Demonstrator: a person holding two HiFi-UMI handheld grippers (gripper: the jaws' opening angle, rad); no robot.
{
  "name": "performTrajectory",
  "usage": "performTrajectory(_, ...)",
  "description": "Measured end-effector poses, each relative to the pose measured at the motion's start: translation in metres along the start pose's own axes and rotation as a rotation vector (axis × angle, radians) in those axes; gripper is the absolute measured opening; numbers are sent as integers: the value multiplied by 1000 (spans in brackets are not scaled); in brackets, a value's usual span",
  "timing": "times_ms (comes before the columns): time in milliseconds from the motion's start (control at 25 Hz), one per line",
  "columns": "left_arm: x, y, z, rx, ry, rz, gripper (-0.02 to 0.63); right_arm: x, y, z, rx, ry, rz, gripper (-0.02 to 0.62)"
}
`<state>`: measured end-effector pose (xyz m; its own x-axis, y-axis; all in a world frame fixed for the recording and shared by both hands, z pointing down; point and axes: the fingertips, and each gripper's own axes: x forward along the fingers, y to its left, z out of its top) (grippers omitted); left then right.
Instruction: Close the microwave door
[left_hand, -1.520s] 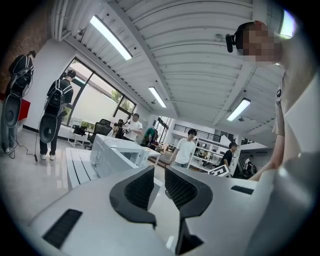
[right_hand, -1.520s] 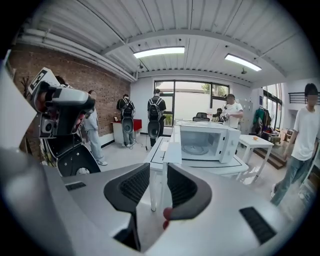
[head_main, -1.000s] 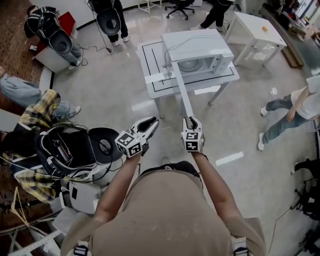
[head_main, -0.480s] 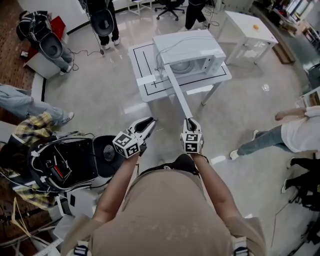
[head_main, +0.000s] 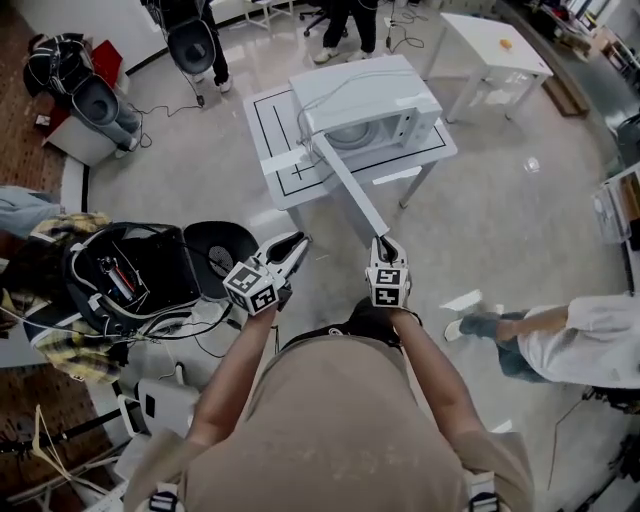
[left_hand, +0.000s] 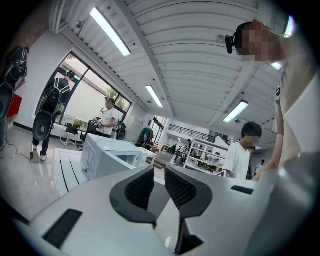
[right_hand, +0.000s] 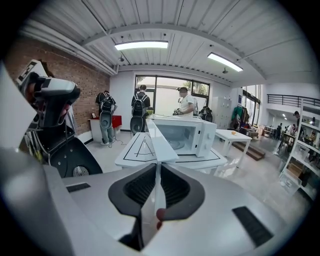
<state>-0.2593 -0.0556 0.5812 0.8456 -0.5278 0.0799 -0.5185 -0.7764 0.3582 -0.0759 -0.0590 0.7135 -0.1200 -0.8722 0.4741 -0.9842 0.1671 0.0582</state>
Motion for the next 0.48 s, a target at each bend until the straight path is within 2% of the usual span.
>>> performTrajectory(480,73,7,12,4,27,40,55,22,-68,10,-10,-40,81,35)
